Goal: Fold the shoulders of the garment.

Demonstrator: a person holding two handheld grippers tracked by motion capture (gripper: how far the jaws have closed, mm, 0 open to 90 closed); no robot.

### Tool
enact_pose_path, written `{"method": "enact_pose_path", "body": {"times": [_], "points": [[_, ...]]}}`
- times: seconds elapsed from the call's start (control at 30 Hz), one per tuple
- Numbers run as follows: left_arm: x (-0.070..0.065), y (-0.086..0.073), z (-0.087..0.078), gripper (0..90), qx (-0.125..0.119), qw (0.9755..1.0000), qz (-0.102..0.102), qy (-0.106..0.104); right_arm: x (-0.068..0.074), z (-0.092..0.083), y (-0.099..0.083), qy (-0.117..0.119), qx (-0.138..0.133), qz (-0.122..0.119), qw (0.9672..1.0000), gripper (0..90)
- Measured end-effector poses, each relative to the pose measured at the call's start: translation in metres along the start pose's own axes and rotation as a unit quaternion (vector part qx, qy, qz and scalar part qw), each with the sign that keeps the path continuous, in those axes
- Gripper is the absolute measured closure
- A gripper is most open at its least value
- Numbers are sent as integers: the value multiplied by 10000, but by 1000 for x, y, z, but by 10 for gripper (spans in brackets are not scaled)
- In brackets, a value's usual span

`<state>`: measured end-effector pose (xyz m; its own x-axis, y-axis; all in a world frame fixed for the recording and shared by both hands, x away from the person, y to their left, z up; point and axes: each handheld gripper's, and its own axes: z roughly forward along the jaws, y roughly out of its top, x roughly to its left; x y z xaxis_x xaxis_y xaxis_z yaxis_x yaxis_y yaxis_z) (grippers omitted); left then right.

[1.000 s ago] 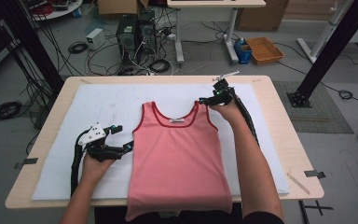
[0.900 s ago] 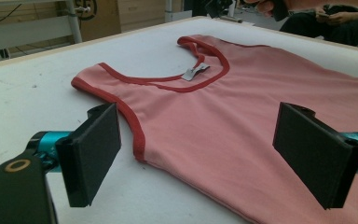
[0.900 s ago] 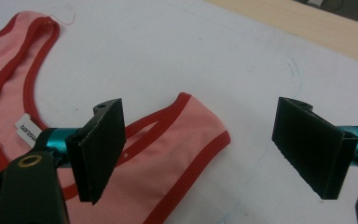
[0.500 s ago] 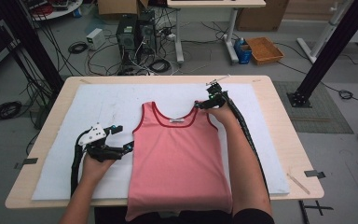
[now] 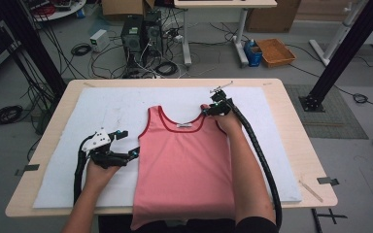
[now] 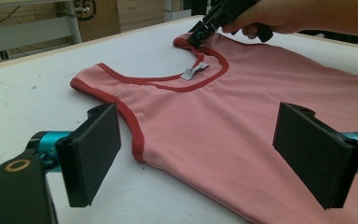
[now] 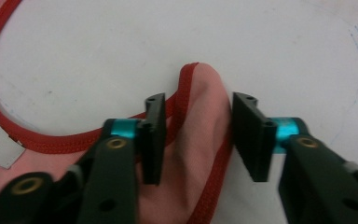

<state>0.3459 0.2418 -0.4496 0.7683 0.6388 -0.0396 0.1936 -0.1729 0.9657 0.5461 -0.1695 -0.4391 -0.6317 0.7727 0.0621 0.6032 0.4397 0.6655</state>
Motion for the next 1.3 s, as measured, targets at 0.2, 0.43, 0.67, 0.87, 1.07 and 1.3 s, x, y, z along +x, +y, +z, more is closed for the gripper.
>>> {"method": "enact_pose_path", "body": {"times": [0.2, 0.43, 0.67, 0.87, 1.07, 1.3], "points": [[0, 0, 0, 151, 5, 10000, 8, -13, 2, -1, 1, 102, -39, -106, 9999, 754], [0, 0, 0, 151, 3, 10000, -26, -3, 11, -18, 9, -20, -368, -408, 9985, 779], [-1, 0, 0, 152, 19, 10000, 61, -13, 17, -44, 9, 128, -757, -531, 9956, 778], [0, 0, 0, 151, 10, 10000, 16, -24, 26, -66, 5, 223, -985, -671, 9926, 778], [-1, 0, 0, 151, 10, 10000, 72, -4, 44, -82, -16, 340, -1259, -816, 9881, 778], [-1, 0, 0, 151, -1, 10000, 62, 17, 64, -89, -40, 299, -1211, -1112, 9859, 779]]}}
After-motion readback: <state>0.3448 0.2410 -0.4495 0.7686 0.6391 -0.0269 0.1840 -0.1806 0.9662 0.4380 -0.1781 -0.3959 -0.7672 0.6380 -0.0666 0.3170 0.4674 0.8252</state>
